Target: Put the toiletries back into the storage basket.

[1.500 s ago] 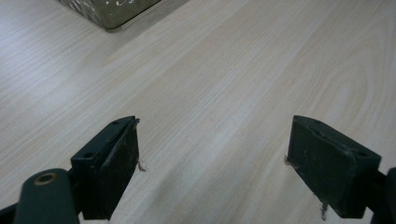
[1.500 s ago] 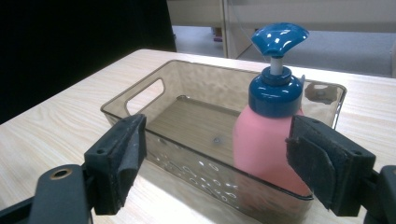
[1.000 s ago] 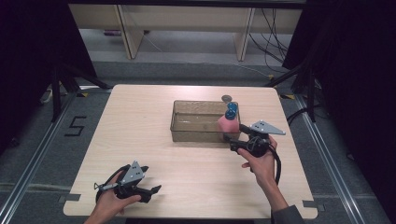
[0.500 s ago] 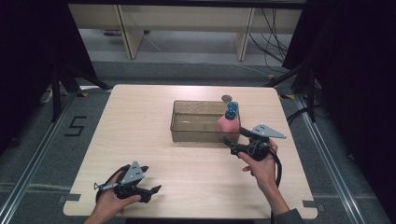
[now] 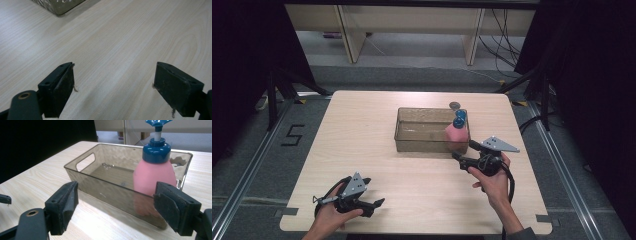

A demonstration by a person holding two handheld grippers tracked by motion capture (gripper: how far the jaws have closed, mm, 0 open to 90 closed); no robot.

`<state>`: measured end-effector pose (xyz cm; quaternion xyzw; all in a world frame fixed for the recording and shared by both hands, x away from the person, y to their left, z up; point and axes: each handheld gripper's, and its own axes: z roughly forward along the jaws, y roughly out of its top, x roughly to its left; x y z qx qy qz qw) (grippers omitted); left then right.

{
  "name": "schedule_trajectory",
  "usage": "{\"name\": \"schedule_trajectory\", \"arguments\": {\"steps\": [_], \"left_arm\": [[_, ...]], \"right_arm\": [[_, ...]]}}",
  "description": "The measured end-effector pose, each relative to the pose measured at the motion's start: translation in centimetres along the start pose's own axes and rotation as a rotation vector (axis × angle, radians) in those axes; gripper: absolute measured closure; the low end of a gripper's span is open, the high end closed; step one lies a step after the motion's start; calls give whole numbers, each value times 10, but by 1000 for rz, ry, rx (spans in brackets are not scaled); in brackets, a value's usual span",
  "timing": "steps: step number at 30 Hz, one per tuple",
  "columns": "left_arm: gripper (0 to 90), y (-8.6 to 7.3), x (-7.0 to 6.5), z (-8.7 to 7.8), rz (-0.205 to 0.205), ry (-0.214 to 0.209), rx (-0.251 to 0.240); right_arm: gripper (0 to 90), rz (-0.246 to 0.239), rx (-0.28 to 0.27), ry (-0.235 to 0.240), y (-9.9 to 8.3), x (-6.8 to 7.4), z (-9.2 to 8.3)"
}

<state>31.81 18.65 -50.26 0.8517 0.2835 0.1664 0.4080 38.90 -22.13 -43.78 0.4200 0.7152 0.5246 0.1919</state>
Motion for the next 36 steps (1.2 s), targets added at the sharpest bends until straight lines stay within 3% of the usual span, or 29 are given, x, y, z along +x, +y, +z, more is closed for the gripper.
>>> {"name": "schedule_trajectory", "arguments": {"steps": [2, 4, 6, 7, 8, 9, 10, 15, 16, 20, 21, 22, 24, 25, 27, 28, 29, 30, 31, 32, 33, 35, 36], "left_arm": [[163, 0, 0, 1, -3, 1, -2], [163, 0, 1, 0, 5, 8, 4], [163, 0, 0, 0, -2, -1, 0], [162, 0, 1, 0, -4, 6, 9], [162, 0, 1, 0, -6, 0, 5], [162, 0, -1, 1, -31, -1, -6], [162, 0, 1, 0, -5, -2, 10], [163, 0, 1, 0, -6, -1, 8], [162, 0, 1, 0, -6, -1, 7], [162, 0, 0, 1, -31, -4, -19], [162, 0, 0, 1, -25, 0, -16], [162, 0, 1, 1, -18, 1, -11], [162, 0, 2, 0, -3, -1, 2], [162, 0, 2, 0, -6, -4, 0], [162, 0, 1, 1, -24, -3, -14], [162, 0, 3, -1, -2, 7, 13], [162, 0, 3, 0, -10, 8, 0], [161, 0, 3, 0, -4, 6, 0], [162, 0, 1, 1, -34, 3, -17], [162, 0, 1, 1, -34, 4, -13], [162, 0, 2, 0, -22, -3, -7], [162, 1, 4, 0, 10, 14, 5], [162, 1, 3, 0, 5, 11, 4]], "right_arm": [[210, -8, -5, 7, 0, 0, -2], [210, 42, 10, 18, -1, 3, -3], [207, 2, -9, 11, -2, 1, -3], [208, 41, -5, 18, -3, 4, -3], [208, 5, -7, 16, -4, 2, -4], [208, 1, -8, 14, -4, 2, -4], [208, 19, -2, 22, -6, 3, -5], [203, -8, 10, 20, -9, 4, -6], [198, 21, 13, 15, -11, 6, -6], [188, 3, 10, 24, -13, 6, -8], [184, 45, 9, 36, -14, 9, -8], [175, 9, 9, 32, -14, 7, -8], [170, 5, 23, 30, -14, 8, -10], [165, 32, 14, 35, -16, 10, -10], [160, 14, 20, 31, -16, 9, -10], [160, 36, 17, 40, -17, 11, -11], [158, 8, 9, 45, -17, 9, -12], [156, 5, 0, 47, -18, 9, -11], [156, 3, 1, 50, -19, 10, -11], [156, 17, 9, 52, -20, 11, -12], [156, -1, 1, 44, -20, 10, -12], [156, 34, 10, 57, -21, 14, -15], [156, -1, -6, 54, -22, 12, -15]]}}
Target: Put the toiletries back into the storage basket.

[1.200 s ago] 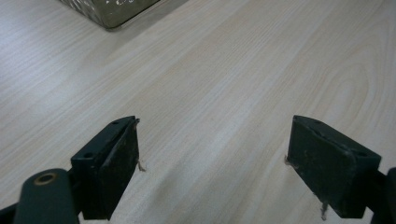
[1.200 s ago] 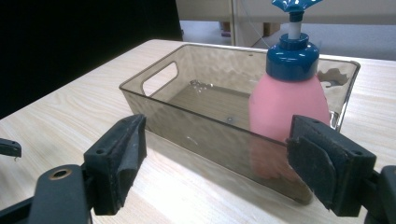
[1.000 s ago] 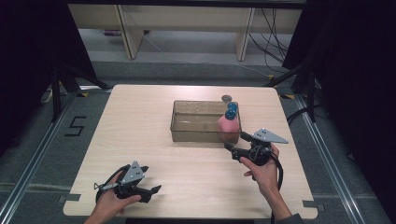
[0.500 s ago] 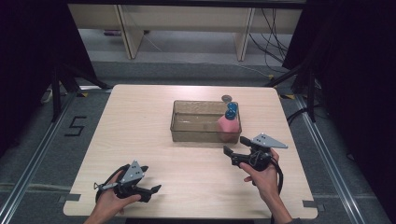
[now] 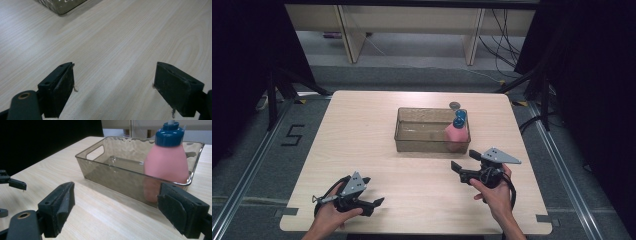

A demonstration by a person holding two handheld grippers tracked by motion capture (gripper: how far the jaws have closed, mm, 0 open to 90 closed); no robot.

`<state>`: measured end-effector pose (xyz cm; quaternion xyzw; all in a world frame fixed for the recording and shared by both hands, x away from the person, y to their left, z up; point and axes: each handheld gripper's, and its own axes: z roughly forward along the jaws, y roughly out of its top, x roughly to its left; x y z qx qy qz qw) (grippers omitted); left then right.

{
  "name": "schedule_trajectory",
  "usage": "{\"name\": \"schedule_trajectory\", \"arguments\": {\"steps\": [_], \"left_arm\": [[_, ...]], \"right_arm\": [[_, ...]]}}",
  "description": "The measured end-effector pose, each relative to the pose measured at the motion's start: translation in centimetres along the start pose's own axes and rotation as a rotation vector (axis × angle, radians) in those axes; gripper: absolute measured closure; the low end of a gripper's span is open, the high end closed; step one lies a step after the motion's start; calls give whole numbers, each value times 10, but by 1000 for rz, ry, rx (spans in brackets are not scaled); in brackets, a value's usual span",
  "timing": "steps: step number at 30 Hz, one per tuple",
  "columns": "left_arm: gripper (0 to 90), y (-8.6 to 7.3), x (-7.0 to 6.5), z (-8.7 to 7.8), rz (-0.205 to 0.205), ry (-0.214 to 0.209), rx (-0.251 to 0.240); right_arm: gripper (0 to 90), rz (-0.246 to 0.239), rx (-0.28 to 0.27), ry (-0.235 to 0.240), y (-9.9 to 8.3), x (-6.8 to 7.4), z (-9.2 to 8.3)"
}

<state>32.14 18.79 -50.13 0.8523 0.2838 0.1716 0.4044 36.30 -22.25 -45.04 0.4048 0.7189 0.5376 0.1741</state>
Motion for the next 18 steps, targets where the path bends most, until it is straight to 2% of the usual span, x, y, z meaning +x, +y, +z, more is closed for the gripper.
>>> {"name": "schedule_trajectory", "arguments": {"steps": [1, 3, 4, 5, 6, 7, 8, 9, 10, 11, 12, 13, 14, 15, 17, 18], "left_arm": [[162, 0, -1, 1, -8, 0, -6], [161, 1, -1, 1, -3, 4, -3], [162, 1, -1, 1, -5, 2, -5], [162, 1, -1, 1, -7, -16, 15], [162, 0, -1, 1, -10, -10, 7], [162, 0, -1, 2, -10, -8, 3], [161, 0, -1, 1, -9, -7, 3], [162, 0, -1, 0, -11, -3, 3], [162, 0, 0, 0, -2, 1, 6], [162, -1, -2, 0, -15, -5, -10], [162, -1, -2, 0, -22, -7, -12], [162, -1, -1, -1, -6, 4, 5], [162, -2, 0, -1, 1, 9, -4], [162, -2, -2, -2, -11, 10, 3], [162, -3, -3, -3, -29, 2, -20], [162, -3, -3, -4, -20, 10, -16]], "right_arm": [[156, 36, 13, 11, -1, 3, -2], [156, -3, 7, 10, -3, 0, -1], [156, -3, 6, 14, -4, 0, -2], [156, 0, 10, 22, -4, 0, -2], [156, -6, 18, 6, -5, 1, -2], [156, -2, 7, 8, -6, 2, -2], [156, -21, 8, 11, -6, 0, -3], [156, -2, 21, 26, -8, 2, -2], [156, -13, 25, 21, -8, 3, -3], [156, 11, 25, 26, -9, 5, -2], [156, 14, 24, 33, -10, 7, -2], [156, -12, 23, 29, -9, 6, -3], [156, -13, 17, 37, -9, 7, -3], [156, -3, 22, 36, -10, 8, -3], [156, -5, 22, 45, -10, 10, -4], [156, 3, 20, 39, -12, 12, -3]]}}
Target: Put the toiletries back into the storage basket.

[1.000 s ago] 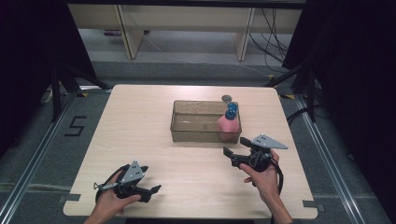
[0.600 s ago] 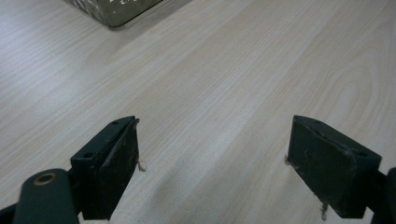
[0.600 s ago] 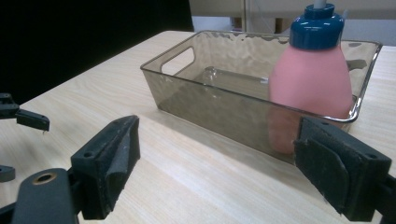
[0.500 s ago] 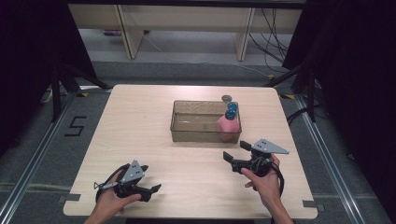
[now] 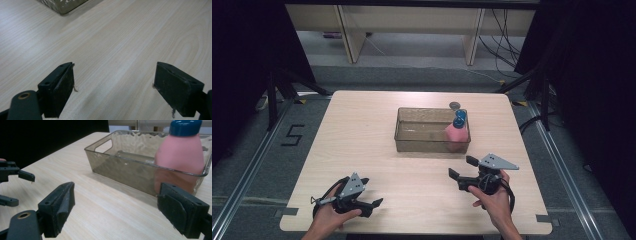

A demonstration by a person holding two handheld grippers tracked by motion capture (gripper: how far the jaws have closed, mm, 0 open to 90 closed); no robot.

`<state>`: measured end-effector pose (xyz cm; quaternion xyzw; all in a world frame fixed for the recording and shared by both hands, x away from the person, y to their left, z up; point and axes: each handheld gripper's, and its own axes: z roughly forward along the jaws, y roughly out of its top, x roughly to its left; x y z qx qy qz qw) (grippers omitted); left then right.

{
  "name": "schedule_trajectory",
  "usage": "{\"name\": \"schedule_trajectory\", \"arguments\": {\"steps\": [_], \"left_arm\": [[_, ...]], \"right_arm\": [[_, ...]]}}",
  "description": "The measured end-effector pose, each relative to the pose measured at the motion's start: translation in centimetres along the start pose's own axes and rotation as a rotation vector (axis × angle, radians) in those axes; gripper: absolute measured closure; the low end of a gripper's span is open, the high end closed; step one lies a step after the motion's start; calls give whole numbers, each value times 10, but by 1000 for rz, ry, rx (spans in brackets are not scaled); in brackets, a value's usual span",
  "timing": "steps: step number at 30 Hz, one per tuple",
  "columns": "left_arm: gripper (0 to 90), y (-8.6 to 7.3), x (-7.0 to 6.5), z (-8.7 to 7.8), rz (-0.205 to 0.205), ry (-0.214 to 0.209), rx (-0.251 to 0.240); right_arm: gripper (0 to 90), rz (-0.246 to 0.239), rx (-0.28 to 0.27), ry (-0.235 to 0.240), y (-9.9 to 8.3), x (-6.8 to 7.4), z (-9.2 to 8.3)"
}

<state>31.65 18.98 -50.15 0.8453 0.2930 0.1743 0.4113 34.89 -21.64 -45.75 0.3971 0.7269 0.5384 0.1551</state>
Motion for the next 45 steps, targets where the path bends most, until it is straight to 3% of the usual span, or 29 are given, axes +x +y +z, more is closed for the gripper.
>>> {"name": "schedule_trajectory", "arguments": {"steps": [1, 2, 3, 4, 6, 7, 8, 9, 10, 11, 12, 13, 14, 16, 17, 19, 20, 21, 24, 27, 28, 31, 40, 42, 45], "left_arm": [[162, 0, -1, 0, -8, -5, -6], [161, 1, 1, -1, 16, 2, 7], [162, 0, -2, 0, -9, -3, -2], [162, 0, -1, 0, 6, -1, 15], [162, -1, -1, 0, 3, -9, 19], [162, -1, -1, 1, 2, -14, 14], [162, -1, -1, 1, -1, -10, 10], [162, 0, -2, 1, -4, -11, 8], [162, 0, -1, 0, 7, -10, 16], [162, 0, -1, 0, 6, -15, 15], [162, 0, -1, 0, 6, -16, 17], [162, 0, -1, 0, 7, -11, 15], [162, 0, -1, 0, 9, -10, 18], [162, 0, -2, 1, -3, -9, 9], [162, 0, -2, 1, -2, -9, 10], [161, 0, 0, 1, 22, 1, 10], [162, 0, -1, 1, 15, -2, 12], [162, 0, -1, 1, 11, -12, 12], [162, 0, 0, 1, 21, 0, 11], [161, 0, 0, 0, 23, -3, 24], [162, 0, 0, 0, 24, 2, 21], [161, 0, -1, 1, 10, -8, 9], [162, 0, -1, 1, 20, -2, 14], [162, 0, -1, 1, 19, -1, 13], [161, 0, -1, 1, 15, -3, 11]], "right_arm": [[156, -23, 11, -4, 0, -1, -2], [156, -34, -7, -12, -1, -1, -1], [156, -12, 11, 0, -2, 1, -2], [156, -28, 4, 1, -3, 0, -3], [156, 23, 16, 11, -5, 4, -5], [156, -12, 14, 0, -5, 1, -6], [156, 14, 14, 3, -6, 3, -7], [156, -16, 12, -3, -6, 1, -8], [157, 12, 11, 0, -7, 2, -8], [157, -3, 10, -4, -8, 1, -9], [157, 34, 16, 12, -9, 4, -10], [157, -3, 6, 7, -9, 2, -11], [157, -3, 7, 5, -10, 2, -12], [157, 28, 9, 10, -12, 5, -13], [157, 3, 10, 6, -12, 3, -14], [157, 10, 9, 13, -13, 3, -15], [157, 52, 19, 19, -14, 6, -17], [157, 11, 4, 8, -15, 3, -17], [157, 14, 14, 10, -18, 4, -21], [157, 57, 30, 11, -20, 7, -24], [157, 15, 26, 1, -20, 4, -26], [157, 29, 22, 0, -23, 4, -26], [157, 30, 44, 1, -29, 4, -35], [157, 52, 41, 14, -31, 5, -37], [157, 22, 43, 0, -32, 3, -40]]}}
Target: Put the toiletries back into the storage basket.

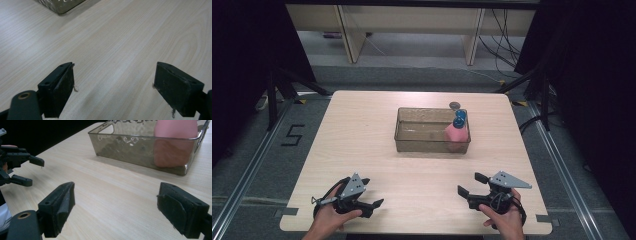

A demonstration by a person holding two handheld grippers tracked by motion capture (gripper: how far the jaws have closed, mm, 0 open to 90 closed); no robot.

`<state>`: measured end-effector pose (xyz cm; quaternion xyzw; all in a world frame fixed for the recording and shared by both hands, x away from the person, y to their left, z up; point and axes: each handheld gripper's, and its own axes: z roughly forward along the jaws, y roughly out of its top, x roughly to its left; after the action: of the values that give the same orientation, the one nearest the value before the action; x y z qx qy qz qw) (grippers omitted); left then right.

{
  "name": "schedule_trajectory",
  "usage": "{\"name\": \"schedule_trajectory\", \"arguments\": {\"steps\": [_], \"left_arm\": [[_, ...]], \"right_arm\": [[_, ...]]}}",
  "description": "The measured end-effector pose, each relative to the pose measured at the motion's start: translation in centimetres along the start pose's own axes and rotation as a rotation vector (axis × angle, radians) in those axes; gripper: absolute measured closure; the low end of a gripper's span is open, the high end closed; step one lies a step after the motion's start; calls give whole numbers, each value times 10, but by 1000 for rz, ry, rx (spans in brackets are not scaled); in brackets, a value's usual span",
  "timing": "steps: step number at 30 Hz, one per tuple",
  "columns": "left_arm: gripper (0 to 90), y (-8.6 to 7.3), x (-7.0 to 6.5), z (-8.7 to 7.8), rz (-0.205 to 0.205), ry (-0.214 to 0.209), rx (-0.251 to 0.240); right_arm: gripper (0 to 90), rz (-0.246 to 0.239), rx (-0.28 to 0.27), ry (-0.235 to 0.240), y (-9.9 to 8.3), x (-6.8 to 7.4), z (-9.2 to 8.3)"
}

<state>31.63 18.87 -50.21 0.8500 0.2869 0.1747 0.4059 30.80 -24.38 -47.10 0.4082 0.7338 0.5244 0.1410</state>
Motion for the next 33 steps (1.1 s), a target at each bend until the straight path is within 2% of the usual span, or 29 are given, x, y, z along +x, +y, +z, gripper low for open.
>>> {"name": "schedule_trajectory", "arguments": {"steps": [1, 4, 5, 6, 7, 8, 9, 10, 11, 14, 16, 18, 19, 20, 21, 24, 27, 28, 29, 30, 32, 33], "left_arm": [[162, 0, 0, 0, -5, -7, 0], [162, 0, 0, 0, -3, -10, 6], [162, 0, 0, 0, -4, -5, -2], [161, 0, -1, 0, -5, -10, 1], [162, 0, -1, 0, -7, -12, -1], [161, 0, -1, 0, -8, -11, -1], [162, 0, -1, 0, -10, -10, -2], [162, 0, -1, 0, -8, -11, -2], [162, 0, -1, 0, -8, -11, -1], [162, 0, 0, 0, -6, -12, 3], [162, 0, 0, 0, -2, 3, 0], [162, 0, 0, 1, -4, -1, -4], [162, 0, 0, 1, -3, -3, -8], [161, 0, 0, 0, -5, -8, -5], [162, 0, 0, 0, -4, -8, -5], [161, -1, 0, 1, -1, -2, -4], [162, 0, 0, 0, -3, -1, -3], [162, 0, -1, 1, -16, -8, -13], [162, 0, 0, 0, -4, -1, 1], [162, -1, -1, 1, -14, -8, -10], [162, -1, -1, 1, -7, -4, -4], [162, -1, 0, 1, -2, -2, -4]], "right_arm": [[157, 27, 2, 7, -1, 2, -1], [156, 19, 4, 7, -3, 1, -2], [156, 40, 2, 10, -4, 2, -2], [156, 17, 11, 3, -5, 0, -3], [156, 14, 9, 4, -6, 0, -3], [156, 42, 29, 1, -6, 2, -6], [156, 5, 11, 0, -7, 0, -5], [156, 30, 20, -1, -7, 2, -5], [156, 18, 29, -6, -8, 1, -7], [156, 3, 10, 3, -10, 1, -6], [156, 14, 28, 10, -11, 2, -8], [156, 10, 26, 10, -12, 2, -9], [156, 52, 26, 22, -13, 5, -10], [156, 8, 19, 9, -13, 2, -11], [156, 5, 19, 1, -14, 2, -11], [156, 38, 38, 0, -15, 3, -14], [156, 34, 19, 6, -16, 3, -17], [156, 33, 13, 6, -16, 3, -17], [156, 34, 9, 6, -17, 3, -17], [156, 39, 9, 7, -18, 3, -17], [156, 19, 21, -5, -18, 3, -20], [156, 44, 31, -2, -19, 5, -21]]}}
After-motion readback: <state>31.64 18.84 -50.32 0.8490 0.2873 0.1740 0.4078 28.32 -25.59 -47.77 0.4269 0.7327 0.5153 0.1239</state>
